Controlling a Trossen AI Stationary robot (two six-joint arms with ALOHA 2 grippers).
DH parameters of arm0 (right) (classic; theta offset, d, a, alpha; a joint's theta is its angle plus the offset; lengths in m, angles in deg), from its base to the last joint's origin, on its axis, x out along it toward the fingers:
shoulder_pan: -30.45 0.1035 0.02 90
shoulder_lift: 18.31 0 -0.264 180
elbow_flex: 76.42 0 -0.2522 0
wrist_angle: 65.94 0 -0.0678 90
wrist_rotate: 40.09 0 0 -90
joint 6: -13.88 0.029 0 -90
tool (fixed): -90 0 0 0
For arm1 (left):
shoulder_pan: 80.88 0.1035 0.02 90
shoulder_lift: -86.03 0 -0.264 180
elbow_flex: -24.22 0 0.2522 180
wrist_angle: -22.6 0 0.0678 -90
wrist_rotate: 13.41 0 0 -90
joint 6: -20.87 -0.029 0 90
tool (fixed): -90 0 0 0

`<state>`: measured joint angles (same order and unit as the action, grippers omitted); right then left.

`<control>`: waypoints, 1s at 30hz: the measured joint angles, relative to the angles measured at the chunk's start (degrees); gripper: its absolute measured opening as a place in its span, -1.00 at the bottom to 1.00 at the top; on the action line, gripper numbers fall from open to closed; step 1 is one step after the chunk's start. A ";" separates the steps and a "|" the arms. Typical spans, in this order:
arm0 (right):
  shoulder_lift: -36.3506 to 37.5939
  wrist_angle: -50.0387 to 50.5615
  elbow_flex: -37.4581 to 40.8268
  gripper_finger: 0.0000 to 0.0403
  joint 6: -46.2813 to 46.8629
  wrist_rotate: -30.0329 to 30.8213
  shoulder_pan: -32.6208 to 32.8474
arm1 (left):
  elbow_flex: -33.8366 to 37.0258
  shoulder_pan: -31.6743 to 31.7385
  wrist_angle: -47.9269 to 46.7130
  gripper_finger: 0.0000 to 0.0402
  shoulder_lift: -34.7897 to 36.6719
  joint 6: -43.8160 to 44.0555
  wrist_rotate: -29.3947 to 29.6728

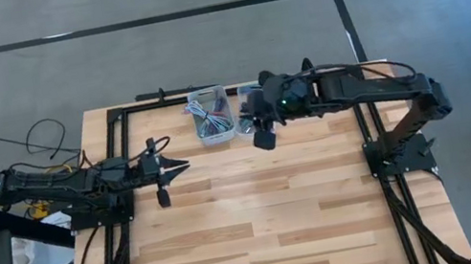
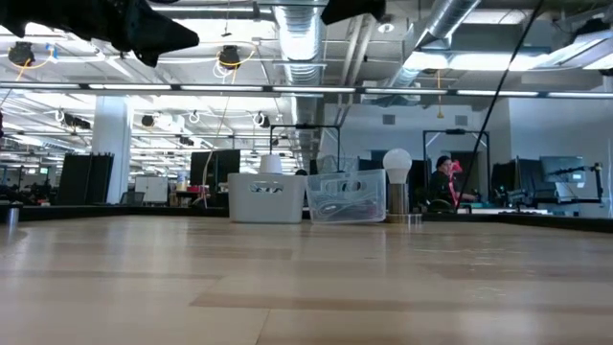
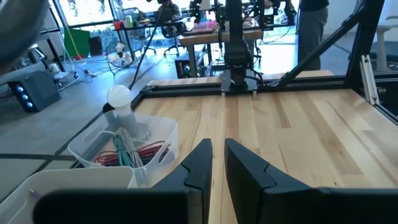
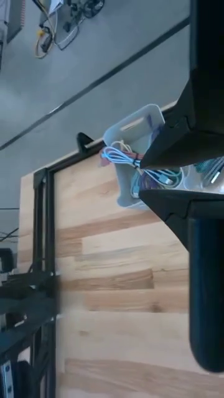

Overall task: Pick & Place USB Port
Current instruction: Return To Home Position

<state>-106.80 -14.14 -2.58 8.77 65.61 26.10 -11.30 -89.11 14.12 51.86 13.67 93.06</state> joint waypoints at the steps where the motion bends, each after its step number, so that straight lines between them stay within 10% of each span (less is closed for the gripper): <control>1: 0.34 0.43 0.00 -0.72 0.00 -0.02 0.18 | 0.00 0.00 0.05 -0.78 0.00 0.00 0.00; 10: 0.11 13.01 0.47 -0.73 4.54 0.07 1.36 | 0.00 -0.07 1.47 -0.78 0.63 0.06 0.00; 30: 23.75 -2.72 24.36 -0.97 7.96 5.33 12.22 | 0.00 -0.07 -10.38 -0.95 20.01 -6.00 -6.77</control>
<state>-83.05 -16.87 21.78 16.73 70.93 38.33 -11.30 -89.17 3.74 71.87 7.66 86.28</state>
